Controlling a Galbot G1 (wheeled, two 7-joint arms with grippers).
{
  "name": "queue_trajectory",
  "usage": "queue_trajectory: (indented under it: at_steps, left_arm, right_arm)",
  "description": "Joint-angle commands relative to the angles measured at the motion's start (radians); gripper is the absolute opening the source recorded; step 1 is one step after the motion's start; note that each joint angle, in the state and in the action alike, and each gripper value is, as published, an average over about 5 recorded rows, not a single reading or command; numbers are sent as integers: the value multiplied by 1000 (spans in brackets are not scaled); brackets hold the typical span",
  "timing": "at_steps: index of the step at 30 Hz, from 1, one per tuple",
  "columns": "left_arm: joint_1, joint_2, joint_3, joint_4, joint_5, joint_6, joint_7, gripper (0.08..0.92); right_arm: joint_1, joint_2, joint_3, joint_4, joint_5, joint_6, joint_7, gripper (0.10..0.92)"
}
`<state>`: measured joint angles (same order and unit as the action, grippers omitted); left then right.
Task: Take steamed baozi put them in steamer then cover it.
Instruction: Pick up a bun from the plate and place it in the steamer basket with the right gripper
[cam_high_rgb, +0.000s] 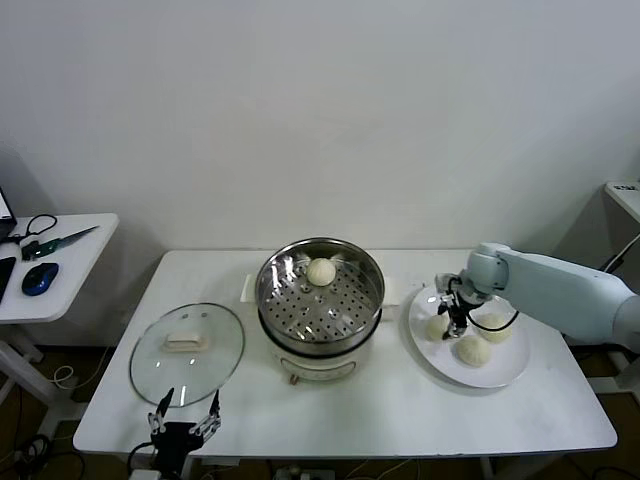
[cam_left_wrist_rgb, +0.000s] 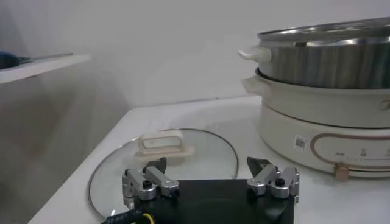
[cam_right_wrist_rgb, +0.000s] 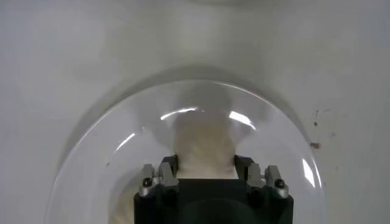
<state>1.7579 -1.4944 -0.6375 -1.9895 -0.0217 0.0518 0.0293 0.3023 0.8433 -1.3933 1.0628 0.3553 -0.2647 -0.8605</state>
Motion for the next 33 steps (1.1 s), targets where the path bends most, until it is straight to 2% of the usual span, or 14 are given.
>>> queue_trajectory:
  at_steps: [1, 9, 13, 17, 21, 24, 33]
  left_arm:
    - [2, -2, 1, -3, 3, 1, 0, 823]
    - [4, 1, 4, -11, 7, 3, 2, 823]
    - [1, 4, 7, -13, 8, 5, 3, 823]
    - [0, 8, 10, -16, 9, 6, 3, 823]
    - [1, 10, 10, -22, 7, 5, 3, 823]
    - [3, 10, 9, -28, 5, 5, 3, 823]
    - [14, 13, 4, -39, 0, 0, 1, 823]
  right_arm:
    - [60, -10, -1, 24, 32, 12, -27, 615]
    - [516, -32, -242, 89, 242, 97, -146, 619]
    - [741, 21, -337, 157, 403, 90, -176, 619]
    - [891, 112, -356, 289, 560, 35, -150, 619]
    - [880, 221, -305, 400, 644, -34, -62, 619]
    - [798, 317, -269, 424, 661, -75, 11, 619]
    - [557, 520, -261, 291, 631, -146, 129, 619]
